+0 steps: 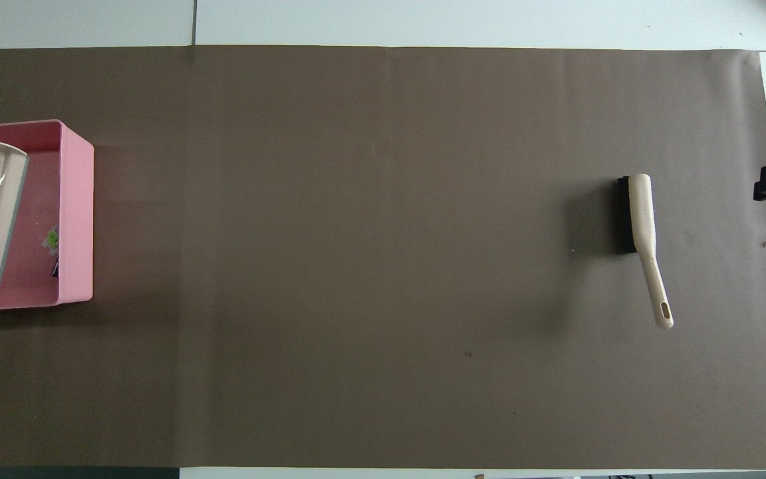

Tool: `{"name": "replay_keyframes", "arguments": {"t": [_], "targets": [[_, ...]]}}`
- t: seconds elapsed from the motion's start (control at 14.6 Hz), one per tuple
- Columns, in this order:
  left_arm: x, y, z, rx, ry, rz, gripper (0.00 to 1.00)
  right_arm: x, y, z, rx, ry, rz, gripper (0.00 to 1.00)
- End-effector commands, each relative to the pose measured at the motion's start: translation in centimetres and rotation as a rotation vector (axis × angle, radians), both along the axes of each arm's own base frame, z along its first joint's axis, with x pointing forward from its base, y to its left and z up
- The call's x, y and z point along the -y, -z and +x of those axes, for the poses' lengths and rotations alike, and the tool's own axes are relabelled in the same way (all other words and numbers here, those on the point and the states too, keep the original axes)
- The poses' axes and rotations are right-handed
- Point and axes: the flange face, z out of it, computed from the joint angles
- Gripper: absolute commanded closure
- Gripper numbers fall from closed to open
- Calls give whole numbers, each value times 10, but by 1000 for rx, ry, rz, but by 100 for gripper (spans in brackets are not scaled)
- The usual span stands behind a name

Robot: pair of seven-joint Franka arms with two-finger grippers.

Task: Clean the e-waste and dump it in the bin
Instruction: 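Lower the empty dustpan onto the table with the left gripper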

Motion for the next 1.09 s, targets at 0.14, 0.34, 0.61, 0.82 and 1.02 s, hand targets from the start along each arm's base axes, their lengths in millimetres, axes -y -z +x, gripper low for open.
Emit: {"name": "replay_keyframes", "arguments": {"t": [0.14,0.34,0.61,0.82,1.02], "targets": [[88,34,-12,-99,3,-221,100,-8,9,8,-34,31,6,1],[148,68,-24,-152,42,-305,100,-17,7,6,-36,17,14,1],[209,117,-43,-130,-5,-340,100,-8,8,3,-52,36,32,1],[239,151,-45,-153,6,-341,100,-13,8,2,-58,25,31,1],[262,177,-50,-136,-4,-363,100,-22,9,1,-71,11,31,1]]}}
